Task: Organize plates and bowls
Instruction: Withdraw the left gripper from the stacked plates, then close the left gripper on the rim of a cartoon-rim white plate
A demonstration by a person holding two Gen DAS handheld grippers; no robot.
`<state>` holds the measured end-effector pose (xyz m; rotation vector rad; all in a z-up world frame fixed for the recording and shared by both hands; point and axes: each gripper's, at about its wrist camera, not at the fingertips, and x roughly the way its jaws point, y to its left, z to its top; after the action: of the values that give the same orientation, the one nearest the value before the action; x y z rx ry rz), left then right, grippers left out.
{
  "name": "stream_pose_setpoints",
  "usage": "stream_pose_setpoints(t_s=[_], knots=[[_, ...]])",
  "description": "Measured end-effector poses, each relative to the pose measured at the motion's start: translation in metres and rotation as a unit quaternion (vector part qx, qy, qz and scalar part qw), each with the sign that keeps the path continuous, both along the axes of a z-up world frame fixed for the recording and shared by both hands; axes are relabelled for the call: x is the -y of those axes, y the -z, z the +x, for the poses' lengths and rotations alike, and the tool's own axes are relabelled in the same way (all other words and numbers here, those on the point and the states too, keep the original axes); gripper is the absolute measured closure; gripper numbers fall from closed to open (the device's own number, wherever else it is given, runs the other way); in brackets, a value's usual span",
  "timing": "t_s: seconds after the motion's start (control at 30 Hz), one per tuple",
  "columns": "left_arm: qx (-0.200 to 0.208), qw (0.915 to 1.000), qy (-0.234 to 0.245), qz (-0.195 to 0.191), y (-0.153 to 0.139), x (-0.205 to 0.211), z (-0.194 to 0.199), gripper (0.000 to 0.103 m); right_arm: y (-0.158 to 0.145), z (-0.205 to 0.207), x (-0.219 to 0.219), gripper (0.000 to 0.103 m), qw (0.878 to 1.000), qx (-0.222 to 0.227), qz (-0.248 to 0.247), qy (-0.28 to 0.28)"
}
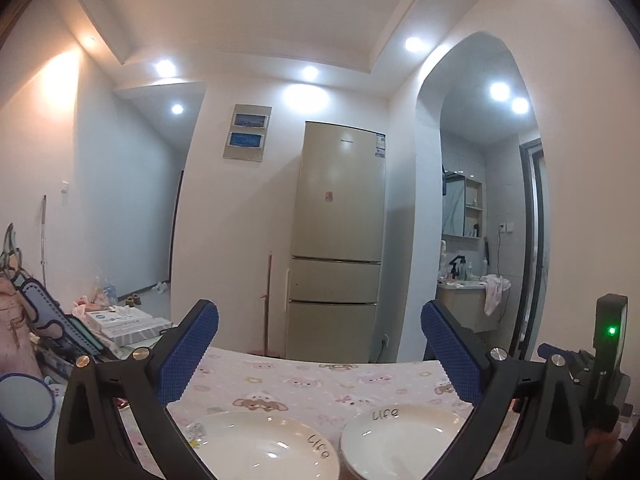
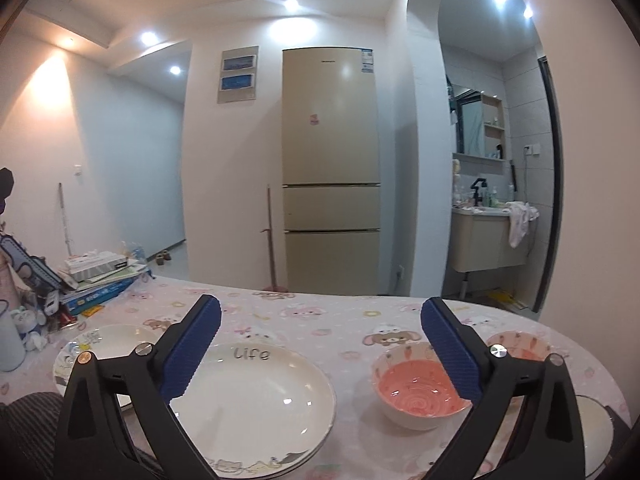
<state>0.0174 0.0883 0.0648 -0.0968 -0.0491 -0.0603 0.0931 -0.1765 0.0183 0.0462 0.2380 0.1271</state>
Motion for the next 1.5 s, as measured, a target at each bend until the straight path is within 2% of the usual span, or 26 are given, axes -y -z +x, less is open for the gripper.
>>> stream_pose_setpoints(t_s=[0.13,0.27,0.33,0.4,0.5,0.63,0.83,0.97,1.07,1.17,1.27,1.33,1.4,1.47,1.5], knots=[[-0.027,0.9993,-0.026,0.006,0.014,-0.017,-0.007,0.000,-0.003,-0.009,-0.002,0.003,1.000,-0.007,0.009,-0.014],[-0.051,0.9983,-0.027,-0.001,0.029,-0.036,-0.008,0.000,-0.018,-0.022,-0.003,0.003,0.998,-0.015,0.038,-0.038],[-0.064,0.9976,-0.020,0.019,0.034,-0.040,-0.001,0.000,-0.024,-0.027,-0.005,0.003,0.996,-0.015,0.062,-0.060],[-0.079,0.9956,-0.041,0.027,0.037,-0.045,0.006,0.000,-0.029,-0.029,-0.012,0.003,0.994,-0.009,0.070,-0.084],[-0.087,0.9952,-0.044,-0.005,0.040,-0.060,0.003,0.000,-0.036,-0.022,-0.029,0.003,0.996,-0.022,0.052,-0.065],[-0.103,0.9915,-0.070,-0.035,0.051,-0.077,0.007,0.000,-0.037,-0.017,-0.054,0.003,0.994,-0.041,0.072,-0.065],[-0.168,0.9780,-0.084,-0.090,0.073,-0.103,0.030,0.000,-0.016,-0.016,-0.107,0.020,0.986,-0.102,0.065,-0.116],[-0.198,0.9684,-0.061,-0.139,0.088,-0.122,0.041,0.000,0.010,-0.013,-0.127,0.023,0.975,-0.159,0.090,-0.129],[-0.211,0.9607,-0.055,-0.172,0.096,-0.134,0.046,0.000,0.033,0.000,-0.133,0.023,0.957,-0.226,0.115,-0.142],[-0.235,0.9518,-0.047,-0.192,0.104,-0.140,0.053,0.000,0.060,0.017,-0.134,0.024,0.932,-0.296,0.158,-0.135],[-0.262,0.9456,-0.051,-0.185,0.110,-0.138,0.062,0.000,0.081,0.028,-0.132,0.029,0.907,-0.346,0.203,-0.132],[-0.286,0.9387,-0.071,-0.179,0.115,-0.137,0.070,0.000,0.095,0.035,-0.134,0.031,0.883,-0.378,0.237,-0.149],[-0.312,0.9292,-0.074,-0.184,0.123,-0.139,0.078,0.010,0.103,0.040,-0.136,0.035,0.864,-0.397,0.261,-0.165],[-0.333,0.9200,-0.065,-0.196,0.131,-0.142,0.084,0.012,0.103,0.040,-0.140,0.037,0.871,-0.395,0.249,-0.149],[-0.339,0.9173,-0.065,-0.198,0.133,-0.142,0.085,0.016,0.102,0.040,-0.141,0.037,0.877,-0.391,0.241,-0.143]])
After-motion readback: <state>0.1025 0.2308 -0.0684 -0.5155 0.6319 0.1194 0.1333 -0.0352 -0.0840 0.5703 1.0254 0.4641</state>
